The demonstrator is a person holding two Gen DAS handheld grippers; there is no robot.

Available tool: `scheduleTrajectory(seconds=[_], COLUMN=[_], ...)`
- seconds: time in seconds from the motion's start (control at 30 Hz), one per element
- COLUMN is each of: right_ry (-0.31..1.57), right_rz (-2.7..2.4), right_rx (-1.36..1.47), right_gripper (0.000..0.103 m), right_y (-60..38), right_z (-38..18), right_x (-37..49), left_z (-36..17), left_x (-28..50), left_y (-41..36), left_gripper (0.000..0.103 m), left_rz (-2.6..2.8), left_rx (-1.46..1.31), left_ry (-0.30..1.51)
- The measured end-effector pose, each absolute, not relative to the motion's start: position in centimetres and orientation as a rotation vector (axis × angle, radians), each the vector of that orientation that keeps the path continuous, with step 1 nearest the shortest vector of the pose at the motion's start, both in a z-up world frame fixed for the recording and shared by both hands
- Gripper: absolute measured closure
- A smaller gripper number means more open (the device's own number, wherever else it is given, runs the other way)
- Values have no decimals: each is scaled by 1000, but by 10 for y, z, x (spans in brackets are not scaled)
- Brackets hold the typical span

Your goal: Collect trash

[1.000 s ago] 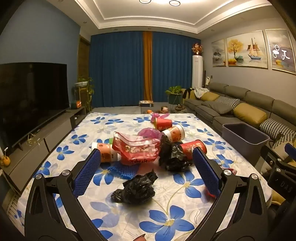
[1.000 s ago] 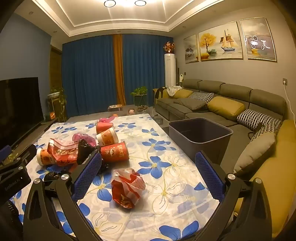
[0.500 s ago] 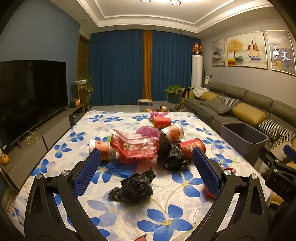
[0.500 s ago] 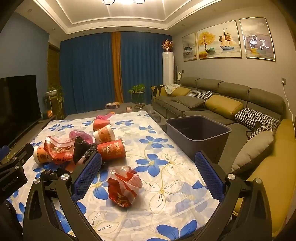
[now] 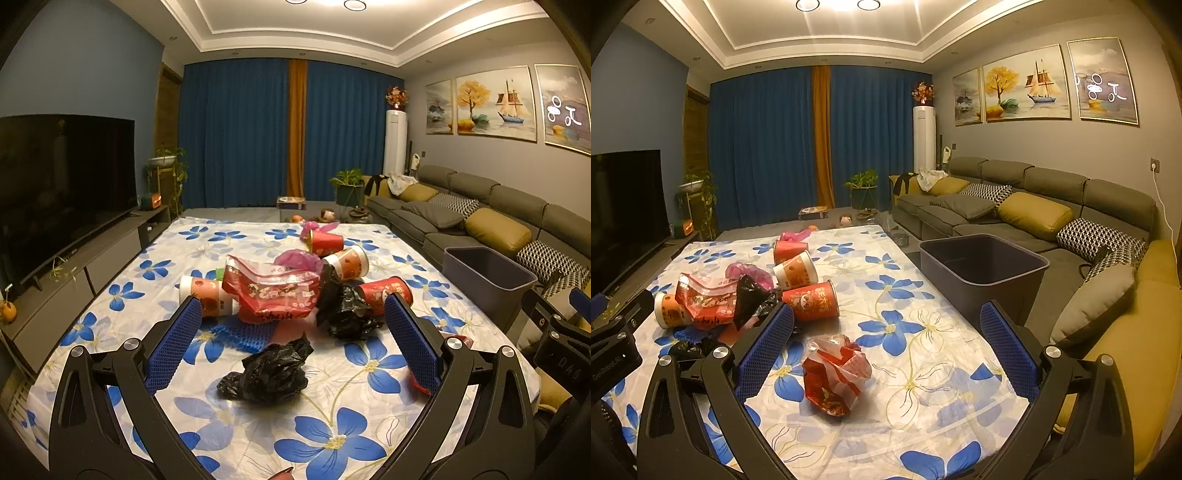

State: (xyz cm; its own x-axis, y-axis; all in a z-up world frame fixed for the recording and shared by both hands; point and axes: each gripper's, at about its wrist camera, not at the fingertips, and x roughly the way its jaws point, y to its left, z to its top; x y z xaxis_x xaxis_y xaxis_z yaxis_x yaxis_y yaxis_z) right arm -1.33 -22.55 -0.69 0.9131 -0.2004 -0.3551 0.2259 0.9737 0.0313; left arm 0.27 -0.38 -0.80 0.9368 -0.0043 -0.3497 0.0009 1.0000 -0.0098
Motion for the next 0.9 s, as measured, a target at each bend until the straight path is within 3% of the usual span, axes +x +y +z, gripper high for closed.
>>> scheduleTrajectory(seconds=[0.9], right_ry=[345], right_rz=[-224], right_rx=[67], right_gripper=[5], right_y=[-227], right_z=[-1], right_x=[-9], left_z=[-12], left_x=[6], left_y=[-1], left_gripper=[6], left_rz=[1], left_rx=[-23], left_ry=[359])
